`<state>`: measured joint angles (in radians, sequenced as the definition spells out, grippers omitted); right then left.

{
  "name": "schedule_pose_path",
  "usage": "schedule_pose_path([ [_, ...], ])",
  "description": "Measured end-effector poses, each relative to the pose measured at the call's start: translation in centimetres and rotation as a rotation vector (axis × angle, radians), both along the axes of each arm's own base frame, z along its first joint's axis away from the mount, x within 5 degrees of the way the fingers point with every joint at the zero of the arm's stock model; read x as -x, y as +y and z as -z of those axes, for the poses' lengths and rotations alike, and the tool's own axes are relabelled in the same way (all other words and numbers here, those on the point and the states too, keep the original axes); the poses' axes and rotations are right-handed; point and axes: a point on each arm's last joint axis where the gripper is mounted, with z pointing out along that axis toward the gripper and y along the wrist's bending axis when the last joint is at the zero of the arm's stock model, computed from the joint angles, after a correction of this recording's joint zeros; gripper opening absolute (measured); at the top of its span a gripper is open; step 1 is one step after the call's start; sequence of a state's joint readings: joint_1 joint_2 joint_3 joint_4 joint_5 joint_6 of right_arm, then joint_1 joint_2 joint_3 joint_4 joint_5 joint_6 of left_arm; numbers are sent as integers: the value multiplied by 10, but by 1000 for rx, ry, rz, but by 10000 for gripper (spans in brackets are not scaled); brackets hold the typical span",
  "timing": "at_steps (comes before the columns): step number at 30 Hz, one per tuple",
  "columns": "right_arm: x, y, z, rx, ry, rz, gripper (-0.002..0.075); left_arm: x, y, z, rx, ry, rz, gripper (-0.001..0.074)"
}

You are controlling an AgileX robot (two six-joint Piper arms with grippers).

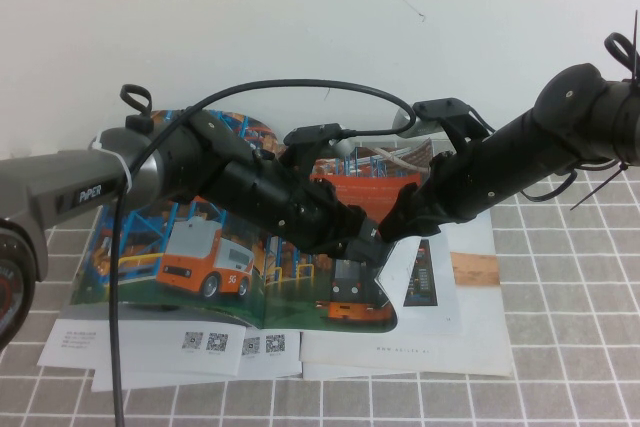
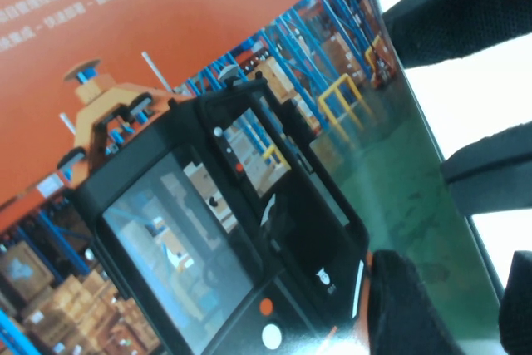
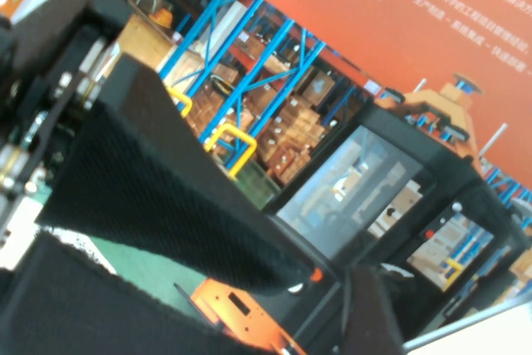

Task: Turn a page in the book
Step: Open the closed book

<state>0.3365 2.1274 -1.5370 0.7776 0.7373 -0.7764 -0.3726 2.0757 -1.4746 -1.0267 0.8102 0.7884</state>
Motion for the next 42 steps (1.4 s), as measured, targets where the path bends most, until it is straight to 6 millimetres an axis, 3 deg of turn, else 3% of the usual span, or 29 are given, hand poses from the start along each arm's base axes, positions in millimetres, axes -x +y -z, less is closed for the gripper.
schedule_pose_path([
  [42, 1, 0, 0, -5, 5, -8, 409, 3, -7, 3, -47, -33, 13, 248],
])
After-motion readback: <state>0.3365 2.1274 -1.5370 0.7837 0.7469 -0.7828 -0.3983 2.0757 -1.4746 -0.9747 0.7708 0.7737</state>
